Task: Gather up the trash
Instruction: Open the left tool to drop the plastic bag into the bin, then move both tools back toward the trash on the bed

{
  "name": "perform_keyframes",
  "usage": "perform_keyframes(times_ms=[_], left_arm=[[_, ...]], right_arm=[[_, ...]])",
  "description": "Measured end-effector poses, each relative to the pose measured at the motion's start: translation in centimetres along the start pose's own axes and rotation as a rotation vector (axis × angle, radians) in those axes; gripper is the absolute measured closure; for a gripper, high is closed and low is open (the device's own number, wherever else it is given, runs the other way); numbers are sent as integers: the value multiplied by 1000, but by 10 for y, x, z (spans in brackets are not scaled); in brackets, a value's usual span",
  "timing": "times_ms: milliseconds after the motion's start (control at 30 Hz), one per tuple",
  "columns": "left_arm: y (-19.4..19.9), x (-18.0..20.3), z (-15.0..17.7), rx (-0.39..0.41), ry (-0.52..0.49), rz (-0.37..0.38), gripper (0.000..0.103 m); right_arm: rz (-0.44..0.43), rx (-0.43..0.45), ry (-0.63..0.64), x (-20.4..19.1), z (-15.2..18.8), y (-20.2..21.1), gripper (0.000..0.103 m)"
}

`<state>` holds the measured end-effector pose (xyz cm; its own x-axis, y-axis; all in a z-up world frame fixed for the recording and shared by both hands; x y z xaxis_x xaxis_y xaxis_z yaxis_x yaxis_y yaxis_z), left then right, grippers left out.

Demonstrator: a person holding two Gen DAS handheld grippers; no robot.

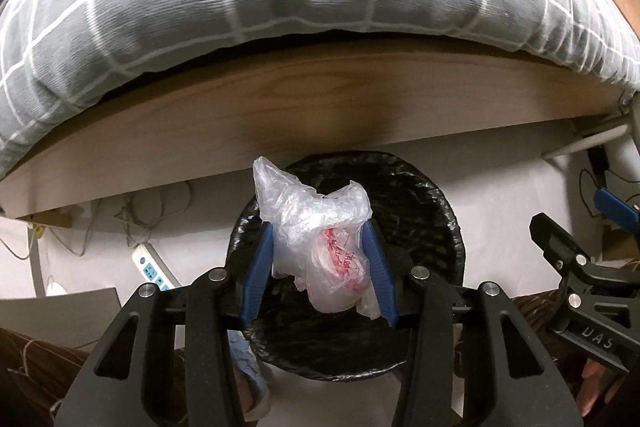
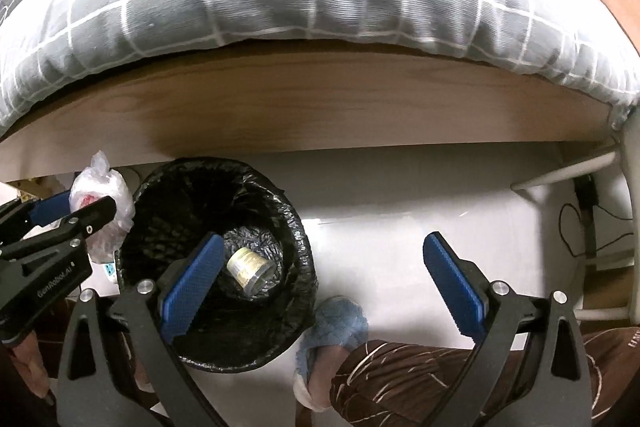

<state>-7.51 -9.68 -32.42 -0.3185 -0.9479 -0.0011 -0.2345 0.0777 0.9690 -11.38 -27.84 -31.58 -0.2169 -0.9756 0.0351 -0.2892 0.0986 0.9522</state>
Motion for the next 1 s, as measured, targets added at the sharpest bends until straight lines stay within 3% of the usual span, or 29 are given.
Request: perform_keyframes(times_ms=[267, 333, 633, 1000], left_arm=[[-4, -1, 1, 4, 0, -9, 44], [-1, -3, 0, 18, 3, -14, 34], [25, -18, -13, 101, 9, -62, 9], [79, -32, -36, 238, 7, -116, 6]], right_arm=[[9, 23, -9, 2, -4, 6, 8], [12, 31, -11, 3, -7, 9, 8], [17, 113, 0, 0, -24, 31, 8], [-17, 274, -6, -5, -57, 81, 8]])
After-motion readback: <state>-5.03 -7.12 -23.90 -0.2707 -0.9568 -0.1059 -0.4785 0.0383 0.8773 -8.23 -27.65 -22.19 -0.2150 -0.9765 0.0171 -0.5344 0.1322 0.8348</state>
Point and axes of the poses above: each gripper's, at about its wrist camera, not at the fingertips, and y roughly against the way its jaws point, x to its right, z to its underside, the point moved 10 cm from there along -y, roughly the way its jaws point, and after that the axes turned 5 degrees about -y, right-handed, at the moved point
